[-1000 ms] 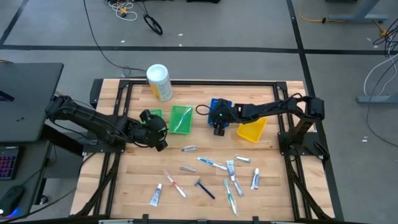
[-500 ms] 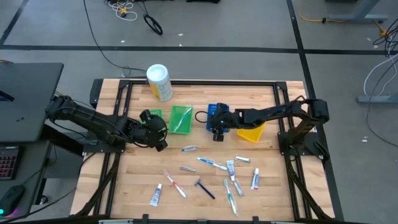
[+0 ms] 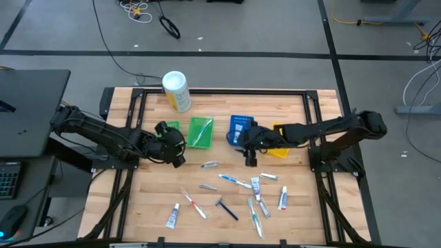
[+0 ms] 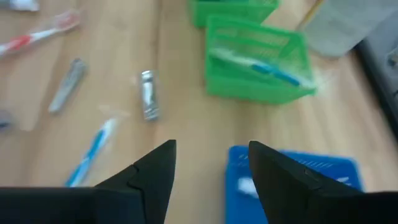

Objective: Pick & Place Travel size toiletries
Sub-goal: Put the silver nail cutter into the yellow bin

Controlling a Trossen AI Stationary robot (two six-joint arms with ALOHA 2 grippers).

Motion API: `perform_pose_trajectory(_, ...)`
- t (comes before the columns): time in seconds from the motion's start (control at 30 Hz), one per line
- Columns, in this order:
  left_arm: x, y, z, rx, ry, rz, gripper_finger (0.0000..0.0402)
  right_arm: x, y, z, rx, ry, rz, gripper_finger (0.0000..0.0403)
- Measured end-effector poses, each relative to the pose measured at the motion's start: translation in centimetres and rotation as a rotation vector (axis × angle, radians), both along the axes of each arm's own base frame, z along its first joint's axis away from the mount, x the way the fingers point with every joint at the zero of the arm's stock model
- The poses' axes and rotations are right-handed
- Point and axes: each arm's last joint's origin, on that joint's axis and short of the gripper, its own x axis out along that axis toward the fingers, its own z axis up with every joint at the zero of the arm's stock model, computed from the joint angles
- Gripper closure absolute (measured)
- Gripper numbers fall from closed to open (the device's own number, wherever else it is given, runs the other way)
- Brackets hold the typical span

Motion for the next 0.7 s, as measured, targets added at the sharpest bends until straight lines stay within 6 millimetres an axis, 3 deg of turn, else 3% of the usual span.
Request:
perform_pose_trajectory(0.37, 0.0, 0.0, 0.0, 0.0, -0.004, -0.001, 0.0286, -0.4, 3.4, -0.4, 0.167, 0.022, 0.025, 0.0192)
perform_pose_trajectory(0.7, 0.0, 0.0, 0.0, -0.011, -0.012, 0.011, 0.0286, -0.7, 4.4, -0.5, 0.179, 0.035, 0.034, 0.0192)
